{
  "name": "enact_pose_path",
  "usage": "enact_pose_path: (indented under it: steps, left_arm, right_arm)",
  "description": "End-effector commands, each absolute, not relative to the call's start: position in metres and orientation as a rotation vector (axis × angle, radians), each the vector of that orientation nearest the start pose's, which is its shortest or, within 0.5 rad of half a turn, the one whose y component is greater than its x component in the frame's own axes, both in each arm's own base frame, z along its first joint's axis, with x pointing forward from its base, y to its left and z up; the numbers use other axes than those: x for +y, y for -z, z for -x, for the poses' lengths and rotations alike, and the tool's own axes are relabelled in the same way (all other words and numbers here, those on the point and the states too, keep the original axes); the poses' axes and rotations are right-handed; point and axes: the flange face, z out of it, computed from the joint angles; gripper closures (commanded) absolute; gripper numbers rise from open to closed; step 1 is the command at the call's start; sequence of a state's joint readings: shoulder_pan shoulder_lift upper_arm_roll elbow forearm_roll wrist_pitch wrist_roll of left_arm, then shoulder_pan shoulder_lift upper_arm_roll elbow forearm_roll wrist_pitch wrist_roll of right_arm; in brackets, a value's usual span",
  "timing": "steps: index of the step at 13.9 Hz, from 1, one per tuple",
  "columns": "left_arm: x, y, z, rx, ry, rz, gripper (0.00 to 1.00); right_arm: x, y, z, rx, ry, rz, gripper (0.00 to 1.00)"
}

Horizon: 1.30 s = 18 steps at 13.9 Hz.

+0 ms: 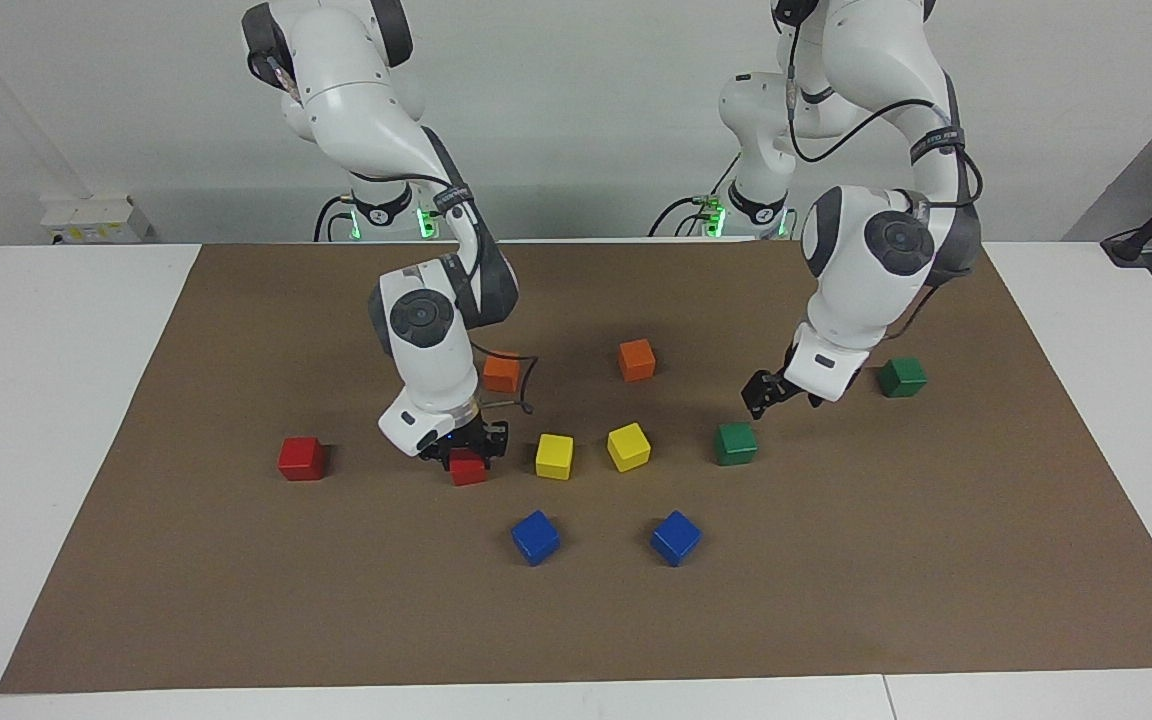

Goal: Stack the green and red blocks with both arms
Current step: 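Reach the second green with the left gripper while the right gripper reaches red, then grasp the second green with the left gripper while the right gripper stacks red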

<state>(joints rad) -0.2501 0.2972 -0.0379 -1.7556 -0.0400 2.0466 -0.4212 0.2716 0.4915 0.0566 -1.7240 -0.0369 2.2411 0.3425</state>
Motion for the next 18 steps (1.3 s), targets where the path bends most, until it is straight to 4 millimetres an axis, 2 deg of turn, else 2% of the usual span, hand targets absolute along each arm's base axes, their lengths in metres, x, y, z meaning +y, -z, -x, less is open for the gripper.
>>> enact_pose_path:
  steps: [1,2,4,6,8,10,13,14,15,16,18]
  left_arm:
    - [-0.197,-0.364,-0.623,-0.268,0.003,3.159,0.0]
    - [-0.197,-0.36,-0.625,-0.265,0.014,3.161,0.0]
    - [-0.201,-0.349,-0.626,-0.259,0.021,3.163,0.0]
    - [-0.206,-0.332,-0.621,-0.246,0.026,3.165,0.0]
    - [-0.207,-0.316,-0.613,-0.231,0.03,3.164,0.0]
    - [-0.207,-0.311,-0.61,-0.229,0.032,3.165,0.0]
    - [-0.213,-0.3,-0.601,-0.205,0.027,3.165,0.0]
    - [-0.213,-0.3,-0.6,-0.201,0.021,3.163,0.27]
    - [-0.213,-0.301,-0.6,-0.198,0.008,3.159,0.68]
    - [-0.212,-0.301,-0.599,-0.19,-0.01,3.155,1.0]
    - [-0.205,-0.309,-0.603,-0.161,-0.037,3.134,1.0]
  right_arm:
    - [0.189,-0.352,-0.642,-0.086,-0.015,3.165,1.0]
    - [0.168,-0.377,-0.648,-0.102,-0.039,3.171,1.0]
    - [0.111,-0.419,-0.653,-0.12,-0.03,3.163,1.0]
    - [0.047,-0.434,-0.656,-0.164,-0.032,3.155,1.0]
    - [0.001,-0.428,-0.654,-0.167,-0.051,3.153,1.0]
    - [-0.021,-0.421,-0.647,-0.166,-0.064,3.151,1.0]
    - [-0.024,-0.402,-0.638,-0.161,0.004,3.154,1.0]
    - [-0.024,-0.396,-0.636,-0.162,0.016,3.154,1.0]
    - [-0.024,-0.391,-0.635,-0.163,0.016,3.154,1.0]
    - [-0.024,-0.39,-0.635,-0.163,0.021,3.154,1.0]
    - [-0.026,-0.383,-0.633,-0.159,0.028,3.154,1.0]
